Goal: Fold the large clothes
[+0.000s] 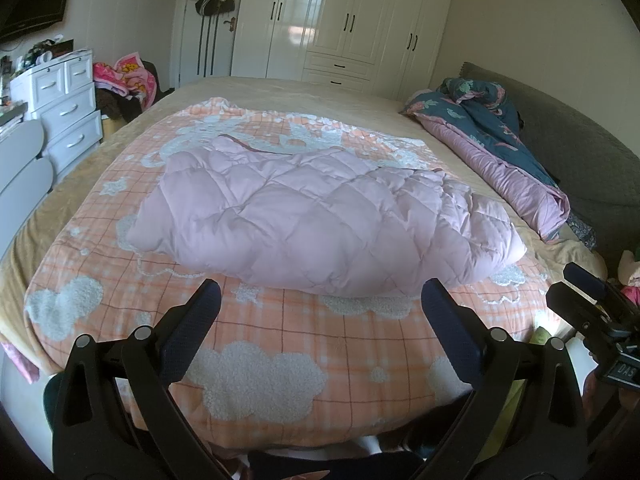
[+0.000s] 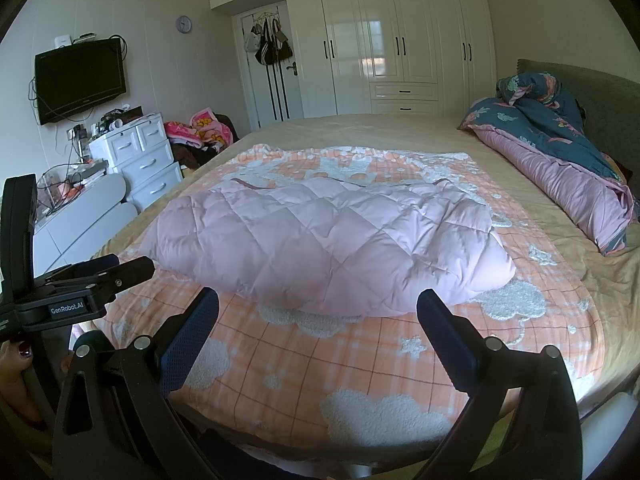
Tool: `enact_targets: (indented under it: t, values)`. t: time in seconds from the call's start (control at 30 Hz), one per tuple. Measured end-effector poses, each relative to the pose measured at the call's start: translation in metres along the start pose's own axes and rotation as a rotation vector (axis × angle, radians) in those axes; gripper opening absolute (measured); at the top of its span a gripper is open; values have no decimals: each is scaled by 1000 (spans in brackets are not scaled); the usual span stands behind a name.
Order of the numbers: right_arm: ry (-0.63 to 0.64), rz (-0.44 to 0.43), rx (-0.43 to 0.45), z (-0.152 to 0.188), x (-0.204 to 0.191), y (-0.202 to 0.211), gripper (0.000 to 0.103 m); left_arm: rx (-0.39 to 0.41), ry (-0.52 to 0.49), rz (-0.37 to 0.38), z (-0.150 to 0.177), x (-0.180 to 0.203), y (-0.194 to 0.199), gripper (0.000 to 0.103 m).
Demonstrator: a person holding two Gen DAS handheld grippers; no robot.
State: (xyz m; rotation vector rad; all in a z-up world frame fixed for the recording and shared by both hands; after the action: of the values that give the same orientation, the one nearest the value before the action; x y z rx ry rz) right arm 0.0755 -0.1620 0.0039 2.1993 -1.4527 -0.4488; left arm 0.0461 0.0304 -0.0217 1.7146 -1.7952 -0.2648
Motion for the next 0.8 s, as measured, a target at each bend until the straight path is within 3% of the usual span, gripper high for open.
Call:
enact_targets:
  t: [0.8]
  values:
    - [-1,1,-4,2,0,0,99,2,-3,-1,-1,-1,1,94]
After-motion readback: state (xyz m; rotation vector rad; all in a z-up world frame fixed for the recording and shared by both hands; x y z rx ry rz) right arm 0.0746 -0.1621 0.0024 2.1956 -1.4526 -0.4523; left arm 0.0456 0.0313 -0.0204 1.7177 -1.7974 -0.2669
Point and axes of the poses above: each gripper's, at about its wrist camera, not at the fingertips, and y roughly against the way its jaws point, x to its right, z to its underside, the point moved 7 cm from there along -y, roughly the way its jaws point, and after that the axes turned 9 degrees about z, right-handed, at the moved point
